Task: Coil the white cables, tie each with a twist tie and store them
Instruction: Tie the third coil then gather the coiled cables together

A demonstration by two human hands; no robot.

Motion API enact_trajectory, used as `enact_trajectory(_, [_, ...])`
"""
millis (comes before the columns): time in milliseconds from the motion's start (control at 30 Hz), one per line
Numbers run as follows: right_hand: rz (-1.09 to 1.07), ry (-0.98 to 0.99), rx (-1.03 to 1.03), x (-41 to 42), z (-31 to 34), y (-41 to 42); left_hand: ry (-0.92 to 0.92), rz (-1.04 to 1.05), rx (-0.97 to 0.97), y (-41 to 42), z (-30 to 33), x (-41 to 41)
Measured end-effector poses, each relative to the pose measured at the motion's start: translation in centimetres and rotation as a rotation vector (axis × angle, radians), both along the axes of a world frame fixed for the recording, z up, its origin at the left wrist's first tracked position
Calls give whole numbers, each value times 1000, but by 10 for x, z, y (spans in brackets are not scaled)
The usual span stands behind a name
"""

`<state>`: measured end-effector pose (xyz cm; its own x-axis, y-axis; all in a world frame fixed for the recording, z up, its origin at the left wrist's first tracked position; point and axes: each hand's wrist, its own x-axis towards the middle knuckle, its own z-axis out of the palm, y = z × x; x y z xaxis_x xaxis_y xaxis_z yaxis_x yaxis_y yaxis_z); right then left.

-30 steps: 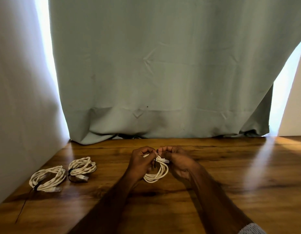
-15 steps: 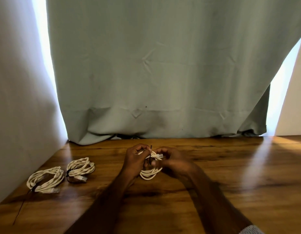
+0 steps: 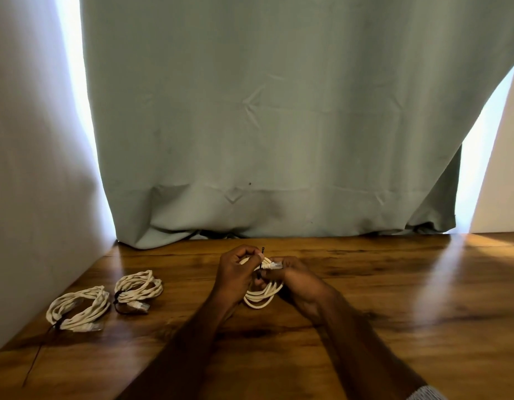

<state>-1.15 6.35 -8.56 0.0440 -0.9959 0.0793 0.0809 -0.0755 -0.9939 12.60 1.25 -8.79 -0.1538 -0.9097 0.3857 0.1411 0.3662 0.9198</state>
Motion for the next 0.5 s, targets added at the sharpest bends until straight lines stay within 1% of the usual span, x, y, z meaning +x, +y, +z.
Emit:
enact_trajectory(167, [82,-243,143,-3,9,2,48,-6,6,4,5,-2])
enact_trajectory(267, [103,-347,210,-8,12,0,26,17,-34,4,5,-1])
enact_trajectory(333, [87,-364,234,-10,13,-2,11,28,-58,7,8,-1])
enact_trajectory(500, [30,-329,270,-10,15,0,4,29,-112,8,11,-3])
